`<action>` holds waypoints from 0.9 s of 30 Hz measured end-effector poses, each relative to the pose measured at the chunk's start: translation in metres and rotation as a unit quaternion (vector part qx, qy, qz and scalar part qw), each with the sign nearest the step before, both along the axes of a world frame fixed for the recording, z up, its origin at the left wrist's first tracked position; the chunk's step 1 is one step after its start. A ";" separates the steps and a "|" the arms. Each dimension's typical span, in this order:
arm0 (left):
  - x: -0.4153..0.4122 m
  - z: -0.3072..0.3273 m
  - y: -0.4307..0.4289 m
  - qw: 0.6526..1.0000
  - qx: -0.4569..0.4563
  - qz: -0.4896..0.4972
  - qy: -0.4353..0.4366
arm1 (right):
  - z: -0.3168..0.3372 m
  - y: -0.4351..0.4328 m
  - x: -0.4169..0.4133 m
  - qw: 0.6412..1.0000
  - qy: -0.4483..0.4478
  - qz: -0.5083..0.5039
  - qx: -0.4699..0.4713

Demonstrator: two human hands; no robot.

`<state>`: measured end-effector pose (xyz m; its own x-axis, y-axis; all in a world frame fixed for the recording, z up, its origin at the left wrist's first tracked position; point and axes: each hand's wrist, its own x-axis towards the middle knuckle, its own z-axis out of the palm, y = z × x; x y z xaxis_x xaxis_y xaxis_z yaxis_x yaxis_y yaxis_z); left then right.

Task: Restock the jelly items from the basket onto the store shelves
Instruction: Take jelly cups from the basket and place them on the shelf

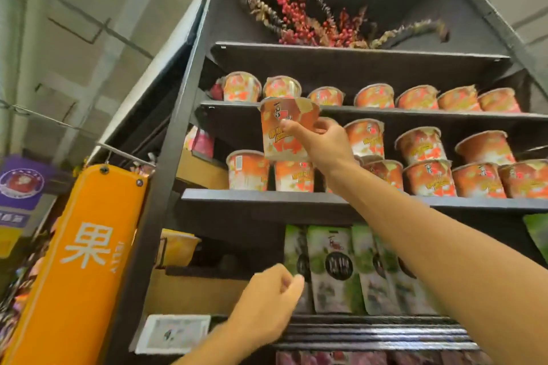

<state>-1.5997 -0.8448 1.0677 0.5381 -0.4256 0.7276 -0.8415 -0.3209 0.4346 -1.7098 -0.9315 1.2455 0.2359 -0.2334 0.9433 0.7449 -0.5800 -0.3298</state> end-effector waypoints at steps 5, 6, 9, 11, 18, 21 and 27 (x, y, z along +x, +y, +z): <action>-0.003 0.008 -0.021 0.992 0.049 0.101 -0.058 | 0.060 0.008 0.022 0.994 0.006 -0.104 0.020; -0.004 0.012 -0.022 0.989 0.048 0.118 -0.074 | 0.067 0.008 0.026 0.992 0.017 -0.126 0.022; 0.000 0.022 -0.029 0.988 0.045 0.116 -0.087 | 0.081 0.005 0.041 0.989 0.038 -0.136 0.033; 0.007 0.027 -0.034 0.992 0.035 0.101 -0.072 | 0.085 0.002 0.050 0.989 0.045 -0.138 0.027; 0.020 0.021 -0.042 0.992 -0.029 0.088 -0.082 | 0.093 0.000 0.076 0.984 0.060 -0.165 0.029; 0.022 0.017 -0.041 0.995 -0.027 0.069 -0.070 | 0.095 0.001 0.082 0.981 0.077 -0.170 0.044; 0.023 0.016 -0.042 0.994 0.002 0.078 -0.071 | 0.100 0.001 0.086 0.968 0.096 -0.233 0.001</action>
<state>-1.5770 -0.8863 1.0839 0.4900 -0.3472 0.7996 -0.8339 -0.4539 0.3139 -1.6237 -0.9301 1.3456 0.2761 -0.3578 0.8920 0.3269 -0.8378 -0.4373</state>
